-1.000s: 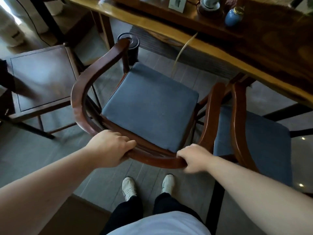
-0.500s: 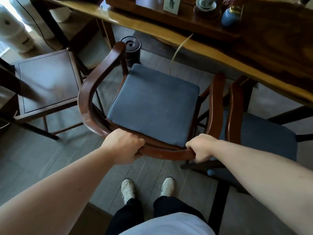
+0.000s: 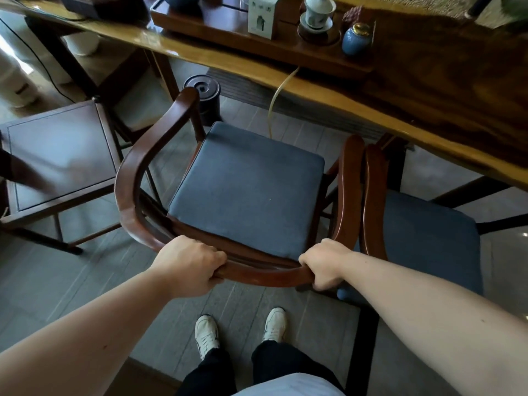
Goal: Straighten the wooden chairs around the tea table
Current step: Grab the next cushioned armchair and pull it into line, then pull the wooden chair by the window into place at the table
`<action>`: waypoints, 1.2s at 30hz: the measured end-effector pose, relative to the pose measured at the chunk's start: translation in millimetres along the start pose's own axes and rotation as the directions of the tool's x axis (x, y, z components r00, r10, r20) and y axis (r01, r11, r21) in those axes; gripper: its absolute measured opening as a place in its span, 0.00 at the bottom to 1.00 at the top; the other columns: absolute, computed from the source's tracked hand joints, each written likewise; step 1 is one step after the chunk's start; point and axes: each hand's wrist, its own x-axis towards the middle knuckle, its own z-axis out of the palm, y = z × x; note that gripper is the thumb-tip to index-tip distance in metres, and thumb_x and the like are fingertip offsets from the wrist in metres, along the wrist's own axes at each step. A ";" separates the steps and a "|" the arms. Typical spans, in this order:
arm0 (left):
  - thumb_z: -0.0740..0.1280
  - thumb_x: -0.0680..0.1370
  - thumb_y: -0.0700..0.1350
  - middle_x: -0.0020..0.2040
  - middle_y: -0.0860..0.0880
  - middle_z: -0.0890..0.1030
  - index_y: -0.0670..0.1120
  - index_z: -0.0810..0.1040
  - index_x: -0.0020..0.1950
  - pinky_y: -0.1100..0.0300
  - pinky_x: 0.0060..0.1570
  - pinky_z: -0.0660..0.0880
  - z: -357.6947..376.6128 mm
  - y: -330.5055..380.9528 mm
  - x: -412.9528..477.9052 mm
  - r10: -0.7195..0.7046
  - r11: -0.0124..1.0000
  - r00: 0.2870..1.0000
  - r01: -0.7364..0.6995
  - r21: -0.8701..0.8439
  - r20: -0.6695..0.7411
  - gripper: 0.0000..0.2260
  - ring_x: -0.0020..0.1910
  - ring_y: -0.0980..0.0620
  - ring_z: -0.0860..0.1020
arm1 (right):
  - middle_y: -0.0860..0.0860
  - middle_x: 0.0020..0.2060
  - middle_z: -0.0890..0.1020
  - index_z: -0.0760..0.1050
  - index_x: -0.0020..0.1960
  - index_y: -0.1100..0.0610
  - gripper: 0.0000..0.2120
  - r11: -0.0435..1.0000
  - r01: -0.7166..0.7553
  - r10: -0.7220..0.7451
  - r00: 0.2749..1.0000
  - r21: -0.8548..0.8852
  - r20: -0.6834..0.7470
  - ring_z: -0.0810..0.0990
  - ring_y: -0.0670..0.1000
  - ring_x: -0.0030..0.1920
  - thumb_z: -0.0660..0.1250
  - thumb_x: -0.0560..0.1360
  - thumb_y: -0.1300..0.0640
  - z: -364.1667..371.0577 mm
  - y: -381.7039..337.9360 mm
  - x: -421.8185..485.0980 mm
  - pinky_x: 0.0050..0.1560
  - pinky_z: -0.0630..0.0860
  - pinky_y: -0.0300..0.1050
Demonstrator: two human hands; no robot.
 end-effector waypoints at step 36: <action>0.63 0.73 0.63 0.66 0.38 0.75 0.45 0.71 0.69 0.38 0.64 0.69 -84.8 -65.9 -147.4 -0.672 0.718 0.727 0.686 0.118 -0.141 0.31 0.66 0.35 0.72 | 0.56 0.78 0.56 0.52 0.78 0.49 0.38 0.871 0.356 -0.491 0.648 -0.338 -0.582 0.53 0.56 0.76 0.61 0.75 0.36 -226.4 -127.1 42.5 0.74 0.50 0.56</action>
